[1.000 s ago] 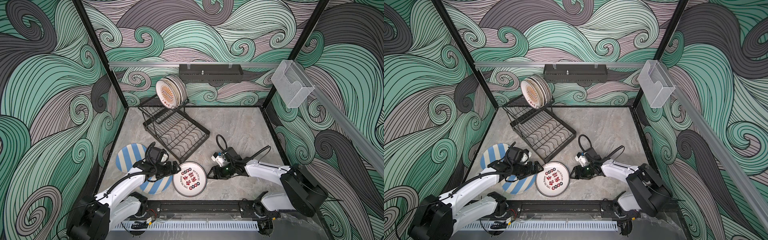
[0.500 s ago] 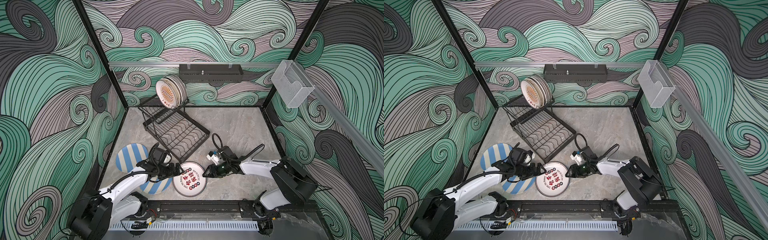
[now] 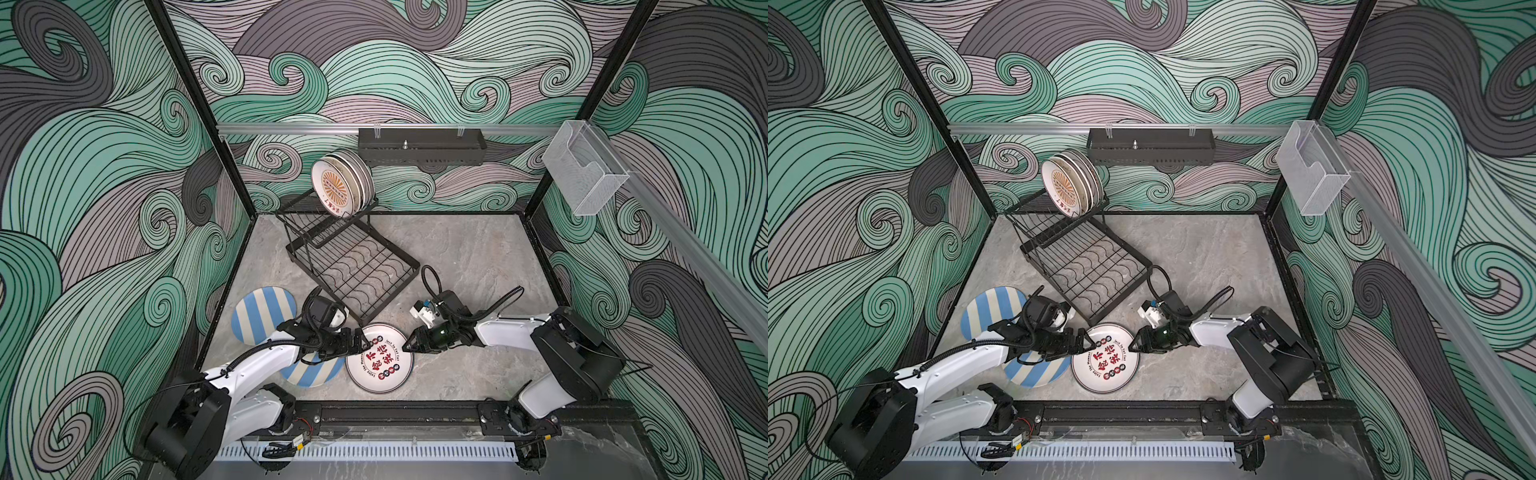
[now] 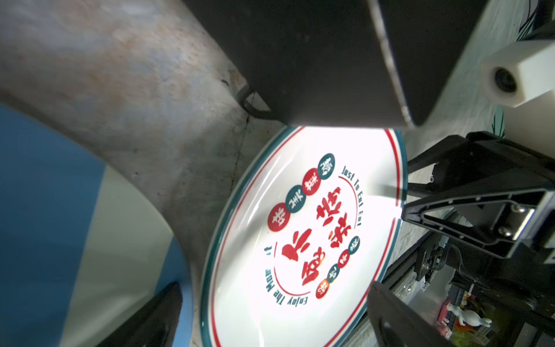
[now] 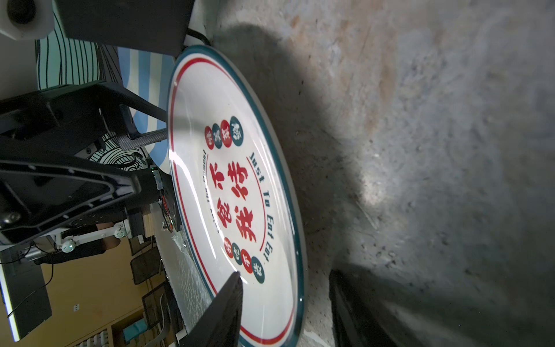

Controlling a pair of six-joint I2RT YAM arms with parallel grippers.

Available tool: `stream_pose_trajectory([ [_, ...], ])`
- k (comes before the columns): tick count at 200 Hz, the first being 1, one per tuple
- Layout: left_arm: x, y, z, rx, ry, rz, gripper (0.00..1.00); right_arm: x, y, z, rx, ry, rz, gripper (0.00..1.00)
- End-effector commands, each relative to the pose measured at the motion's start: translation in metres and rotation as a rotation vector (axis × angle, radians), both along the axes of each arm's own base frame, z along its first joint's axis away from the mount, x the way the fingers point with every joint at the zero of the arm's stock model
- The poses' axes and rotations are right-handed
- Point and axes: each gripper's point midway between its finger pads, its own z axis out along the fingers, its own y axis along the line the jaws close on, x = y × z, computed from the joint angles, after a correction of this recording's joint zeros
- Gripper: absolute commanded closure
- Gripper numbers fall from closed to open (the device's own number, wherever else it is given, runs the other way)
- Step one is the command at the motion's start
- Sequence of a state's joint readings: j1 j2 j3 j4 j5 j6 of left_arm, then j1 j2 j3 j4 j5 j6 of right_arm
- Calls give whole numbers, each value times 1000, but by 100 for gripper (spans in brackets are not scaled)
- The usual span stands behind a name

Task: Load plates into a dish rack
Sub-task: Move the plate to the bottom-center of the table.

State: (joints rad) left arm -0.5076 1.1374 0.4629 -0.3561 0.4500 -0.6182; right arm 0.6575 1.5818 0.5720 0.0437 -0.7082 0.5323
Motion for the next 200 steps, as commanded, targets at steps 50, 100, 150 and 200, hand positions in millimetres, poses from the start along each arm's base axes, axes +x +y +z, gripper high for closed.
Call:
stream_pose_trajectory([
  [50,4,-8,11,-9,-32,-42,1,-1,-15,-24,-112,27,-50,61],
  [100,7,-9,16,-9,-44,-45,2,4,-15,-25,-124,25,-76,73],
  [150,9,-9,16,3,-46,-51,1,10,-24,-23,-147,15,-115,81],
  [200,13,-7,20,26,-64,-55,1,15,-40,-15,-142,3,-176,89],
])
